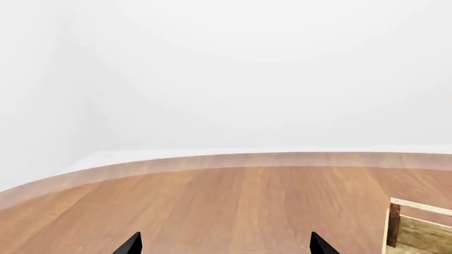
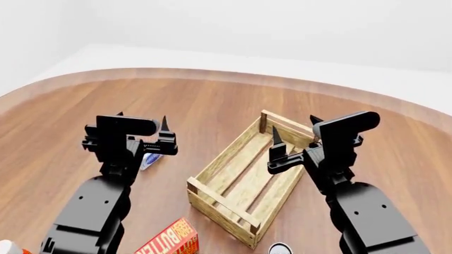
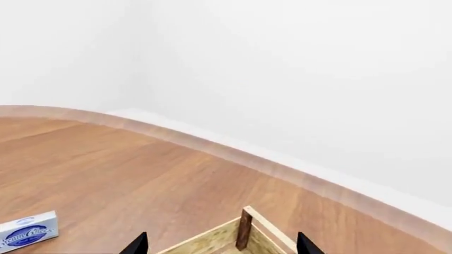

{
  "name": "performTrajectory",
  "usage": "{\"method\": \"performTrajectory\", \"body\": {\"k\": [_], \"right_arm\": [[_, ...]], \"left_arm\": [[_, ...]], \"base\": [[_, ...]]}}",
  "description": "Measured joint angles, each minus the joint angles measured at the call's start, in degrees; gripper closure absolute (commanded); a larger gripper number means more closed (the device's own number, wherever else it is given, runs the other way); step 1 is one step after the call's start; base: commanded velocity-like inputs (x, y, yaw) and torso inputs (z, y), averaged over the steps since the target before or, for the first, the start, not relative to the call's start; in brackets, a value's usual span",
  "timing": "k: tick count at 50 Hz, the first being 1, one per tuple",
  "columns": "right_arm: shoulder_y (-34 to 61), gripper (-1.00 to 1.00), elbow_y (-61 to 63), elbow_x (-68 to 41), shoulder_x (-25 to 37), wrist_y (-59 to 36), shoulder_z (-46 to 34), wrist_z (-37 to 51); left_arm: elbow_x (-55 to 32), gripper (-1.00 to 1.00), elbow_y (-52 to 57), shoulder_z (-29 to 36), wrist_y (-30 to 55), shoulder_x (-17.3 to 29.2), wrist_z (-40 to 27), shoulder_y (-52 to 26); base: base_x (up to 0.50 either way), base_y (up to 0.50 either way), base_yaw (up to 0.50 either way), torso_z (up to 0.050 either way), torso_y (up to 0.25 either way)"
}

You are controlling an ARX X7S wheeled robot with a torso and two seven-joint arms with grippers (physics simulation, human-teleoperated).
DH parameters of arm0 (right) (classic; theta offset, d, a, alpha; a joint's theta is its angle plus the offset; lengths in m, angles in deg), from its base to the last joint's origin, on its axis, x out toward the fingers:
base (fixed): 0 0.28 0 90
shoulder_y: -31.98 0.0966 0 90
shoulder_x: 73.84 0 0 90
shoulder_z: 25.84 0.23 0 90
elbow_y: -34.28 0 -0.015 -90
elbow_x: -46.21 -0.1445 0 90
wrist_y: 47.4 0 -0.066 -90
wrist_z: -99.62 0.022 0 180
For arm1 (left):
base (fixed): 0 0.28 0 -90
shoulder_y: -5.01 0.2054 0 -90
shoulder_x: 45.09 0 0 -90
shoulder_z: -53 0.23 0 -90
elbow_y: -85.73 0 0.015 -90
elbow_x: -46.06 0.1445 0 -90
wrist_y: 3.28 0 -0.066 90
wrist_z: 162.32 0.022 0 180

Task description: Pick up the ketchup, and put it in the wooden tray.

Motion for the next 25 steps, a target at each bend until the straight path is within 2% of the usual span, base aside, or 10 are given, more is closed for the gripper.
{"method": "performTrajectory", "body": {"k": [13,25], "right_arm": [[-0.7,-1.00,1.5,-0.4,0.3,-0.5,0.2,0.7],[-1.1,-1.00,3.1,-0.3,0.7,-0.8,-0.4,1.0]], "left_arm": [[-1.9,-1.00,3.6,-1.8,1.0,1.4,-0.2,2.3],[-4.8,-1.00,12.1,-8.8,2.7,4.7,-2.5,9.0]], "base": [[0.00,0.00,0.00,0.000,0.000],[0.00,0.00,0.00,0.000,0.000]]}}
